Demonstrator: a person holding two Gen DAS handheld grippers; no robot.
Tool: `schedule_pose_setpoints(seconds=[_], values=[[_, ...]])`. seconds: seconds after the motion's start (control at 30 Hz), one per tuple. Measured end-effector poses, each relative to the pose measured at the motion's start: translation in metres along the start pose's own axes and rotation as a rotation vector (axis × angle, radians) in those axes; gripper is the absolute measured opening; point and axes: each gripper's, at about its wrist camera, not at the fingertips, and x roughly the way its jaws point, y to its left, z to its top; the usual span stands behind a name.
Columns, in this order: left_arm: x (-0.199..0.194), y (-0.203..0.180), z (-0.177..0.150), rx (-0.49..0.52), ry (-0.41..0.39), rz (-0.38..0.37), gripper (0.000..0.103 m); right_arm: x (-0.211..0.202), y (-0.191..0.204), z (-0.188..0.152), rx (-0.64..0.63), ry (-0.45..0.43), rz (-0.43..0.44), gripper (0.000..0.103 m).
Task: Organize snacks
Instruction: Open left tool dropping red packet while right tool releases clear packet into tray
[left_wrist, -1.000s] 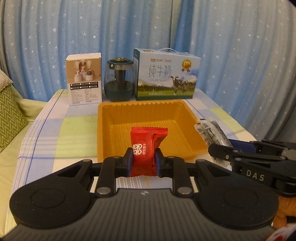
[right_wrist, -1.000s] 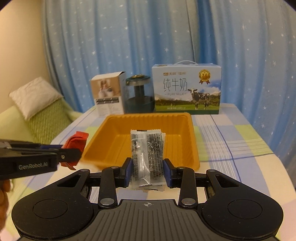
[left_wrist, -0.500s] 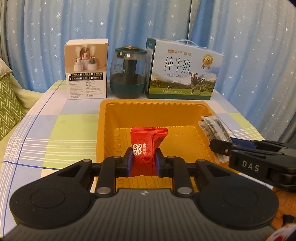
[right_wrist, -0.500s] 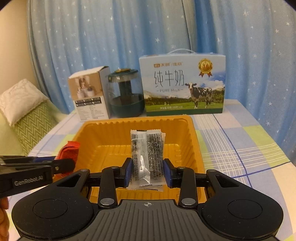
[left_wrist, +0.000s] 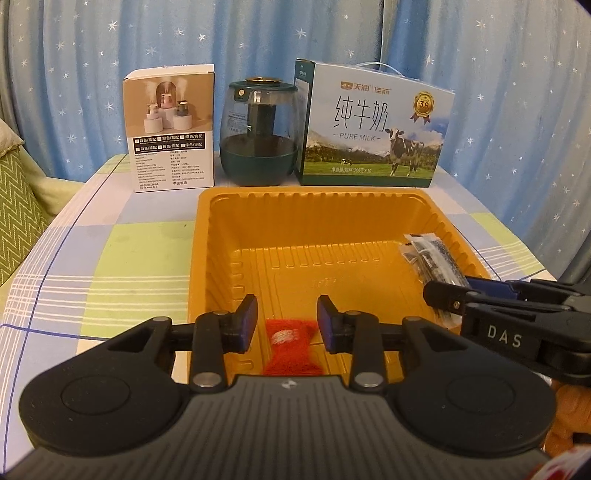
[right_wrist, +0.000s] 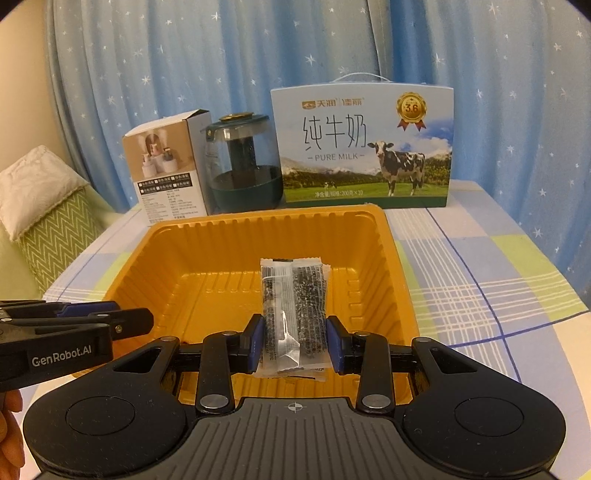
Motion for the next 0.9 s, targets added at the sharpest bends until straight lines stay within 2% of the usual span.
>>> schedule_pose_setpoints(seconds=[0.53,0.6,0.63,0.67,0.9], values=[[-0.008,-0.012,0.0,0.089,-0.047,0.072,0.032,-0.001,0.0,-0.002,0.007,-0.024,0.004,0.036],[-0.007,-0.012,0.0,0.094,-0.045,0.075,0.033,0.0,0.0,-0.002,0.008,-0.025,0.009,0.045],[-0.007,-0.011,0.0,0.094,-0.043,0.076,0.034,-0.001,0.0,-0.002,0.009,-0.032,0.007,0.058],[-0.007,-0.011,0.0,0.093,-0.042,0.075,0.034,-0.002,0.0,-0.002,0.009,-0.043,0.005,0.062],[-0.009,-0.012,-0.001,0.098,-0.043,0.078,0.034,-0.007,0.001,0.002,0.006,-0.072,-0.006,0.062]])
